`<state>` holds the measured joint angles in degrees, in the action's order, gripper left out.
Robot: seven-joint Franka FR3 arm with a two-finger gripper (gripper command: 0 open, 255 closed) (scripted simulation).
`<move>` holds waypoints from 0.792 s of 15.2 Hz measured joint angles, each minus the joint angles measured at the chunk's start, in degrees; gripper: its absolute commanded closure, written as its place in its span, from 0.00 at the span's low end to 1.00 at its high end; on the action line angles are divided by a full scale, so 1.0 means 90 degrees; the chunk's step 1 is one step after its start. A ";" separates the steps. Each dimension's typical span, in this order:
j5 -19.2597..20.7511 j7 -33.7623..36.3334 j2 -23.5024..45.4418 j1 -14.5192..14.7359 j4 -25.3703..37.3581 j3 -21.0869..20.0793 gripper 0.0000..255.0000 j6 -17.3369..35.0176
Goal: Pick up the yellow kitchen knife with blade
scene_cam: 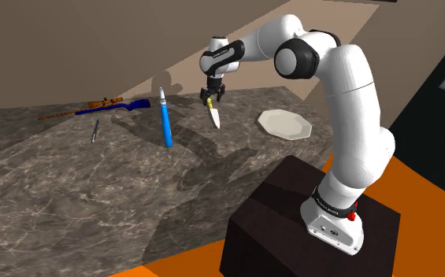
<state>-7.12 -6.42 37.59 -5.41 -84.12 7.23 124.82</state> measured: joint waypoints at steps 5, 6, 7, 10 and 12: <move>-0.0030 -0.0029 0.0182 -0.0016 -0.0067 -0.0019 1.00 0.0250; -0.0032 -0.0032 0.0187 -0.0018 -0.0079 -0.0020 1.00 0.0268; -0.0033 -0.0034 0.0188 -0.0018 -0.0088 -0.0020 1.00 0.0278; -0.0034 -0.0036 0.0189 -0.0019 -0.0094 -0.0020 1.00 0.0287; -0.0034 -0.0036 0.0189 -0.0019 -0.0095 -0.0020 1.00 0.0287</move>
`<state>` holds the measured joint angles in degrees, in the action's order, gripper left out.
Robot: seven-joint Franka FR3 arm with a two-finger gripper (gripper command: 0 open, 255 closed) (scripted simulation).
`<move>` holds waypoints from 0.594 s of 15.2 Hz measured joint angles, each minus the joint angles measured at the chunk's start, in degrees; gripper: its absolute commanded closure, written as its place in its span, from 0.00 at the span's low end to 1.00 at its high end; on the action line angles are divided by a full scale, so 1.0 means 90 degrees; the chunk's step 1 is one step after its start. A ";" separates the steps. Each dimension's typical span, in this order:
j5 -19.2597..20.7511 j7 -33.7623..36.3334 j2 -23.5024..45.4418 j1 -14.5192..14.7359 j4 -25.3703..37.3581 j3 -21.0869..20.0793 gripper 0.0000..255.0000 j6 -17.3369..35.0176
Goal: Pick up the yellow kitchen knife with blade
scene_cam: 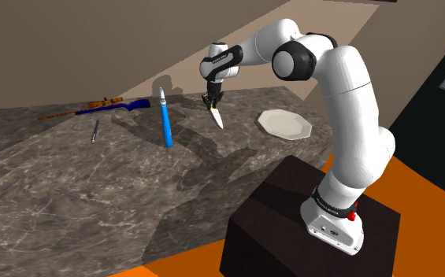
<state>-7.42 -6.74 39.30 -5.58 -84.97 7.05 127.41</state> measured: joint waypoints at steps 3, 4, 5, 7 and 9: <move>0.0000 0.0004 0.0009 0.0002 0.0013 -0.0001 1.00 0.0000; 0.0004 0.0009 -0.0011 0.0005 0.0026 0.0001 1.00 -0.0035; 0.0007 0.0006 -0.0030 -0.0001 0.0054 0.0004 1.00 -0.0083; 0.0021 0.0021 -0.0113 0.0009 0.0081 0.0013 1.00 -0.0192; 0.0034 0.0040 -0.0185 0.0018 0.0137 0.0021 1.00 -0.0318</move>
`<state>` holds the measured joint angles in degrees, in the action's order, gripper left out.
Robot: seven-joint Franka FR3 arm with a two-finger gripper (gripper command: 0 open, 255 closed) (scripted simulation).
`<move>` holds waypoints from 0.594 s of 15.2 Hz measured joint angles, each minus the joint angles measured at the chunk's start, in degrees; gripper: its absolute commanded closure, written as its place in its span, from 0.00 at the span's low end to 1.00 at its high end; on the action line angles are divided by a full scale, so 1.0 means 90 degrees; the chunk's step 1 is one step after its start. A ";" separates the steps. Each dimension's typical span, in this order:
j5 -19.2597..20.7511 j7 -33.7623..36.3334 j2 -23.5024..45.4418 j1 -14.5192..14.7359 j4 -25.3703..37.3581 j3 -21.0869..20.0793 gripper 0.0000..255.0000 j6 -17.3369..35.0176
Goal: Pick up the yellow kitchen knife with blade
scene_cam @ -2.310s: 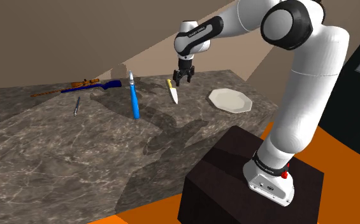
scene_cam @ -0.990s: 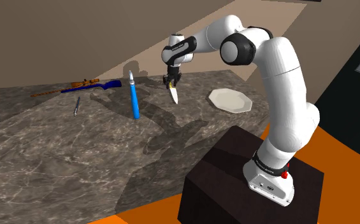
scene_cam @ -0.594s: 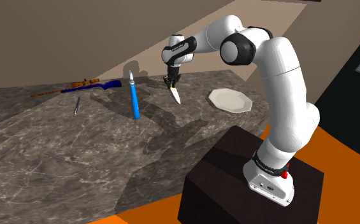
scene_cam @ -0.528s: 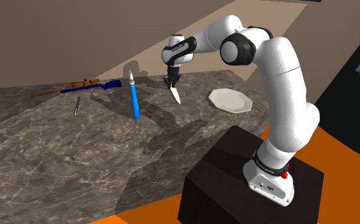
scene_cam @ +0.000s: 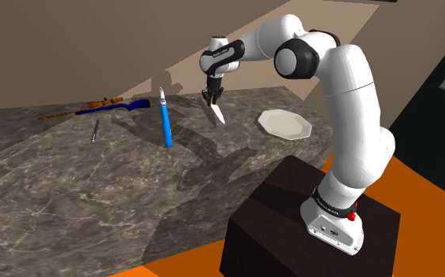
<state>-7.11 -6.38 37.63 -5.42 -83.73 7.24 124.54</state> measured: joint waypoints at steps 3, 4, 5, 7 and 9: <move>0.0020 0.0017 -0.0128 0.0008 0.0055 0.0013 1.00 -0.0182; 0.0027 0.0028 -0.0161 0.0014 0.0081 0.0016 1.00 -0.0240; 0.0034 0.0037 -0.0190 0.0017 0.0128 0.0019 1.00 -0.0316; 0.0044 0.0039 -0.0267 0.0014 0.0164 0.0028 1.00 -0.0428; 0.0054 0.0042 -0.0335 0.0011 0.0228 0.0036 1.00 -0.0562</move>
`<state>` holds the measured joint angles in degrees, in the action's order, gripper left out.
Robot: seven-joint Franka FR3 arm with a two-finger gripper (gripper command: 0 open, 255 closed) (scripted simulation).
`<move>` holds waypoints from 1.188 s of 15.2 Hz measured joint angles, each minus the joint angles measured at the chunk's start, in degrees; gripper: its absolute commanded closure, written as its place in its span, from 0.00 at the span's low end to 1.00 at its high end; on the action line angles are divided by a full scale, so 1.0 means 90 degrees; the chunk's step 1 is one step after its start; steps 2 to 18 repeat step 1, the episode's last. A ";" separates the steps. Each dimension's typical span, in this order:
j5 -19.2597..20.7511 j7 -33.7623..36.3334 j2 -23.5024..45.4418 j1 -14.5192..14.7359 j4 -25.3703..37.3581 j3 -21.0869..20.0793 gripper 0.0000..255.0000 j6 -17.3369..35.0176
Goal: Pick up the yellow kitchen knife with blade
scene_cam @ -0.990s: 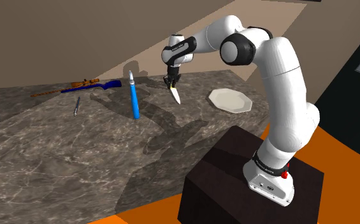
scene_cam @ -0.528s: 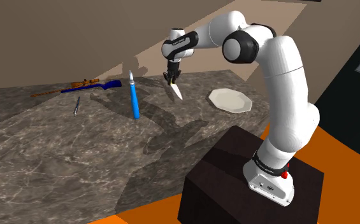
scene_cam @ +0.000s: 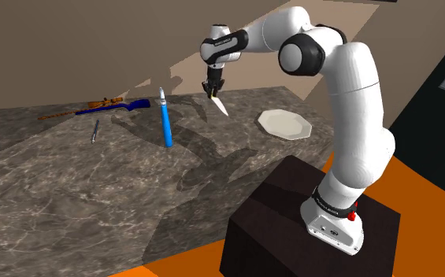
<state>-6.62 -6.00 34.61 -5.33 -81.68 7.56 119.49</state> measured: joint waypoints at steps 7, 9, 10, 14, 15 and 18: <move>0.0003 0.0002 -0.0017 -0.0001 0.0027 0.0002 1.00 -0.0043; 0.0003 0.0002 -0.0017 -0.0001 0.0027 0.0002 1.00 -0.0043; 0.0003 0.0002 -0.0017 -0.0001 0.0027 0.0002 1.00 -0.0043; 0.0003 0.0002 -0.0017 -0.0001 0.0027 0.0002 1.00 -0.0043; 0.0003 0.0002 -0.0017 -0.0001 0.0027 0.0002 1.00 -0.0043; 0.0003 0.0002 -0.0017 -0.0001 0.0027 0.0002 1.00 -0.0043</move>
